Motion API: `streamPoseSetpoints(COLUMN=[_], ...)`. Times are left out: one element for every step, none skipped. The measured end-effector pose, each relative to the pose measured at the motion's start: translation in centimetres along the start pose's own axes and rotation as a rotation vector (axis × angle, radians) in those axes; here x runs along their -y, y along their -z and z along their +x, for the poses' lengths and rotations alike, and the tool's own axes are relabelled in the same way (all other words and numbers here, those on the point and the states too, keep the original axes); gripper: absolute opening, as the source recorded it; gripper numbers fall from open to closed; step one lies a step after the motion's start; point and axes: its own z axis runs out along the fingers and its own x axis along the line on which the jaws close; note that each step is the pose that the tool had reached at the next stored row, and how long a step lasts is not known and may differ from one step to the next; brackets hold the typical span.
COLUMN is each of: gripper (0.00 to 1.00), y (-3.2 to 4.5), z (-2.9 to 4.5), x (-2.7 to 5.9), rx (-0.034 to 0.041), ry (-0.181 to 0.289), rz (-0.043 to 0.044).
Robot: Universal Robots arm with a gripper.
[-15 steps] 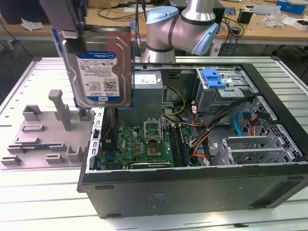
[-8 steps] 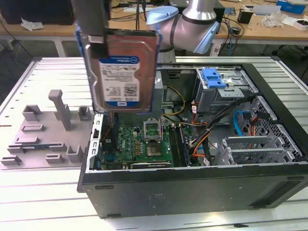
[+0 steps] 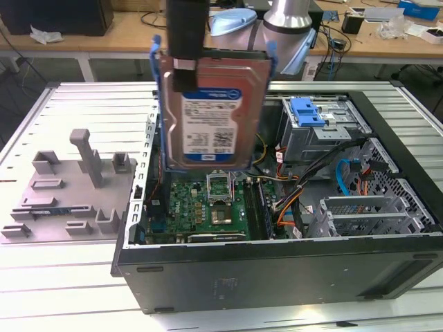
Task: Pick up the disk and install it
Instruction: 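Pick up the disk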
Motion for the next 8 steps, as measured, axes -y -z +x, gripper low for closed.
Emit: streamPoseSetpoints(gripper=[0.36,0.36,0.36,0.36,0.36,0.36,0.36,0.36], y=[0.04,0.09,0.13,0.22,0.28,0.33,0.40,0.45], z=[0.17,0.36,0.53,0.91,1.14,1.32,1.61,1.82], x=[0.42,0.92,1.37,2.36,2.97,3.45,4.20,4.75], rx=[0.0001,0.0001,0.0000,0.0000,0.0000,0.0000,0.0001,0.0001], ry=[0.000,0.000,0.000,0.000,0.000,0.000,0.000,0.000], rz=[-0.0004,-0.0008,-0.0012,-0.0019,-0.0023,-0.0027,-0.0032,-0.0036])
